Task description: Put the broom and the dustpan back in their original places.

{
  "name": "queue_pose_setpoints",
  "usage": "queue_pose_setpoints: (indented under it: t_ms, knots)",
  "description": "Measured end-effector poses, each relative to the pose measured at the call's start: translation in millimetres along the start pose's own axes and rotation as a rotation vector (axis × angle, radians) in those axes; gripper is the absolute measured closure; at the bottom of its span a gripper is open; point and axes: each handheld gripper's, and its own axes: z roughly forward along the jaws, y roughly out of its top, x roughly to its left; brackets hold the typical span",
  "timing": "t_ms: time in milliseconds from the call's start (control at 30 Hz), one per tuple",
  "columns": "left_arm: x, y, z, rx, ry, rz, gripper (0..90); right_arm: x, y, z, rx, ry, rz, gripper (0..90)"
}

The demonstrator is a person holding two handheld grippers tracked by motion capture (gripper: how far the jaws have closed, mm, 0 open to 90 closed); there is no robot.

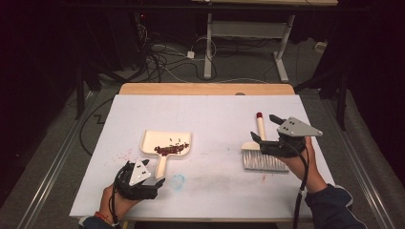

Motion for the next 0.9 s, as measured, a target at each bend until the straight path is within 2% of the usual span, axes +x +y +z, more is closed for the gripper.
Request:
queue_pose_setpoints:
  t_ms: [400,700,900]
  knots:
    - [-0.7,-0.3,1.5,0.012,-0.003,0.005,17.9,6.4,-5.5,-13.0,-0.008,0.001,-0.022,18.3]
    - [-0.9,-0.2,1.7,0.015,-0.003,0.008,17.9,5.3,-11.9,-22.2,-0.01,-0.002,-0.022,18.2]
    - [-1.5,-0.1,2.6,0.015,-0.004,0.007,17.9,5.2,-17.2,-27.8,-0.021,-0.002,-0.042,18.2]
